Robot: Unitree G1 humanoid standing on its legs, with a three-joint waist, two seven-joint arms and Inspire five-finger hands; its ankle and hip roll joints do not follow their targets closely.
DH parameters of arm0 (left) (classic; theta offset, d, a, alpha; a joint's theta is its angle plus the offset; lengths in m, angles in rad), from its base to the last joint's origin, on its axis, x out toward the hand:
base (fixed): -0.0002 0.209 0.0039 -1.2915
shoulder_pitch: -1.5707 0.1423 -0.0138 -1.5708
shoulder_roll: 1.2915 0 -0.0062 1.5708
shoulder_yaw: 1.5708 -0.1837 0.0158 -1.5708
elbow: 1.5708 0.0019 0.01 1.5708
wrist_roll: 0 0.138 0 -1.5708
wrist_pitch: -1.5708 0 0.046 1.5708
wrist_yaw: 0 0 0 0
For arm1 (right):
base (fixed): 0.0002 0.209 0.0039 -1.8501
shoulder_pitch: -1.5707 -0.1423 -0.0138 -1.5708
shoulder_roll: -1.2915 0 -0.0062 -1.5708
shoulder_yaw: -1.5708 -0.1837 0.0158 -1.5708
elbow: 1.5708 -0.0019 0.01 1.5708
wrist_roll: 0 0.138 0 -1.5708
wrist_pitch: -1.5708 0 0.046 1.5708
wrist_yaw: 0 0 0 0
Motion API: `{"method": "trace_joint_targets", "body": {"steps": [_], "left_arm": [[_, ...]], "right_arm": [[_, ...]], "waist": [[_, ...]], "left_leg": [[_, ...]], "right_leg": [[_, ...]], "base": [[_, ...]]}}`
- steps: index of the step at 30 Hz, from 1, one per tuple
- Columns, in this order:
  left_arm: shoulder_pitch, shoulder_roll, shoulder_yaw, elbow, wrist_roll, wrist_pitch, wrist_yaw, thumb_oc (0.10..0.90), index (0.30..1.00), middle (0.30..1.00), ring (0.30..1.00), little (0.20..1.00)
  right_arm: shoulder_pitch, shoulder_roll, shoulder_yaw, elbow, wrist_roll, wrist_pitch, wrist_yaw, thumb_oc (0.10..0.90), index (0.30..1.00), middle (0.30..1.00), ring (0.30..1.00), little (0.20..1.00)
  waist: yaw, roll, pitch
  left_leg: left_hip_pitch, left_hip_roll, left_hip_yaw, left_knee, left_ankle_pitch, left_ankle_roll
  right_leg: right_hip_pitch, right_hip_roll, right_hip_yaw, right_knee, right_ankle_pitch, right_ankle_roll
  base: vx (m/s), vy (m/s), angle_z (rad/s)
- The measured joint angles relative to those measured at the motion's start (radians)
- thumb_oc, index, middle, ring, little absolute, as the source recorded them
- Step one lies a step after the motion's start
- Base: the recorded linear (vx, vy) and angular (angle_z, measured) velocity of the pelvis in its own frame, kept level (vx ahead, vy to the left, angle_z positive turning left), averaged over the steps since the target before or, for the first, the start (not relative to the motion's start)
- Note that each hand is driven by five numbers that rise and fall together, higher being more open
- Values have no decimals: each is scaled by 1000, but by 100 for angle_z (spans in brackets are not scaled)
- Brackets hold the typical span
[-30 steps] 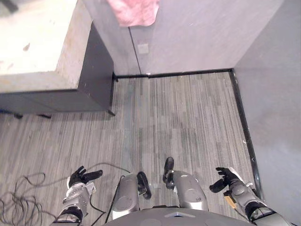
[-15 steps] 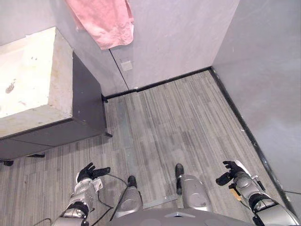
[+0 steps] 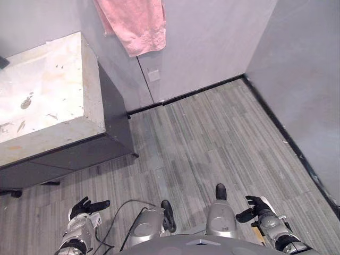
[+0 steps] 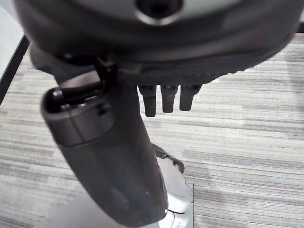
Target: Organize the bathroom.
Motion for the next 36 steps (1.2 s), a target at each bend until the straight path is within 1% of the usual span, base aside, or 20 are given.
{"method": "trace_joint_targets", "body": {"steps": [2,4,5,6,11,12,14,18,19,20,23,25,26,27,29,31,32,33,34,36], "left_arm": [[29,-6,20,-5,31,6,4,800,900,900,900,900],[22,14,20,-9,30,6,8,800,900,900,900,900],[19,23,12,-19,22,7,20,800,900,900,900,900],[-18,19,-10,-44,-2,3,37,800,900,900,900,900],[-65,-27,-16,-52,-22,-4,27,800,900,900,900,900],[-63,-32,-17,-46,-32,-5,24,800,900,900,900,900],[-68,-31,-16,-21,-50,-6,24,800,900,900,900,900],[-94,-38,-26,4,-54,-6,24,800,900,900,900,900],[-128,-47,-31,23,-54,-5,24,800,900,900,900,900],[-135,-50,-33,27,-54,-5,22,800,900,900,900,900],[-141,-58,-40,26,-53,-5,17,800,900,900,900,900],[-147,-82,-65,24,-53,-3,16,800,900,900,900,900],[-149,-82,-68,16,-52,-4,16,800,900,900,900,900],[-153,-87,-86,4,-52,-4,11,800,900,900,900,900],[-163,-82,-141,-11,-50,-1,-3,800,900,900,900,900],[-140,-71,-139,-11,-46,2,-1,800,900,900,900,900],[-120,-53,-139,-27,-42,3,0,800,900,900,900,900],[-76,-18,-100,-41,-3,5,5,800,900,900,900,900],[-52,-15,-65,-42,3,4,13,800,900,900,900,900],[-10,-7,-20,-40,30,6,26,800,900,900,900,900]], "right_arm": [[7,-3,18,-73,-4,8,19,800,900,900,900,900],[34,-3,26,-112,-4,-1,31,800,900,900,900,900],[33,-4,37,-111,-3,0,32,800,900,900,900,900],[31,-15,36,-69,-3,5,24,800,900,900,900,900],[-4,-45,42,4,-3,-8,10,800,900,900,900,900],[-3,-51,52,9,-3,-20,9,800,900,900,900,900],[-4,-56,74,10,-2,-23,5,800,900,900,900,900],[-11,-60,72,16,6,-34,-11,800,900,900,900,900],[-16,-65,67,43,11,-41,-15,800,900,900,900,900],[-18,-69,68,50,15,-41,-19,800,900,900,900,900],[-32,-82,69,55,16,-41,-35,800,900,900,900,900],[-56,-127,63,51,16,-41,-39,800,900,900,900,900],[-37,-128,58,46,16,-41,-42,800,900,900,900,900],[-28,-136,31,18,15,-33,-45,800,900,900,900,900],[16,-131,-20,-40,13,-24,-51,800,900,900,900,900],[8,-107,-11,-35,10,-23,-50,800,900,900,900,900],[3,-82,-3,-32,7,-22,-49,800,900,900,900,900],[-12,-31,18,-52,-3,-25,-34,800,900,900,900,900],[-16,-23,22,-66,-7,-23,-25,800,900,900,900,900],[-9,-21,24,-92,-3,-21,-6,800,900,900,900,900]], "waist": [[3,29,-15],[-17,4,-29],[-23,-15,-34],[-16,-47,-37],[-18,25,-10],[-23,30,-7],[-47,38,-12],[-61,46,-18],[-60,49,-19],[-56,50,-20],[-52,51,-21],[-49,79,-15],[-54,79,-18],[-57,75,-16],[-48,57,-11],[-31,32,-4],[-27,32,-16],[15,31,-19],[19,35,-19],[14,37,-21]], "left_leg": [[2,71,25,-28,7,-20],[7,70,5,-89,40,-18],[6,53,3,-119,82,-32],[-2,7,-7,-149,110,-35],[-71,20,-160,-31,140,-102],[-101,48,-163,51,128,-154],[-85,95,-166,64,123,-162],[-17,204,-203,-30,164,-223],[26,294,-250,-121,225,-273],[42,315,-270,-143,236,-276],[48,318,-322,-141,237,-276],[40,249,-270,-78,182,-255],[35,218,-239,-50,116,-272],[16,170,-168,6,26,-240],[37,104,-89,-11,23,-221],[23,49,-69,21,-6,-180],[1,38,-58,52,-18,-162],[-15,50,24,73,-41,-119],[-15,58,37,67,-43,-98],[5,78,40,22,-18,-92]], "right_leg": [[-90,98,27,264,-148,78],[-102,193,36,364,-242,99],[-90,201,-16,349,-272,74],[-50,219,-67,219,-301,1],[-20,243,-39,158,-248,-35],[-7,241,-53,135,-235,-53],[14,242,-73,123,-233,-57],[11,245,-84,127,-243,-38],[-8,242,-83,150,-254,-18],[-20,235,-75,170,-256,-15],[-63,201,-57,234,-268,1],[-103,125,-16,294,-252,27],[-109,88,-17,307,-224,55],[-104,26,-20,308,-205,74],[-73,-40,14,220,-137,112],[-35,-69,32,71,-83,96],[-19,-82,3,5,-85,94],[-18,-136,-153,-25,-98,85],[-20,-114,-178,23,-105,96],[-37,-20,-99,218,-167,116]], "base": [[37,2,-103],[-26,-35,14],[-71,-68,40],[-30,-9,38],[-20,34,9],[36,190,2],[37,232,15],[28,343,21],[18,513,24],[24,663,24],[0,276,-6],[-1,516,-4],[24,719,43],[55,379,48],[58,237,26],[45,133,-17],[50,144,-86],[51,127,-97],[46,93,-98],[-10,-5,-25]]}}
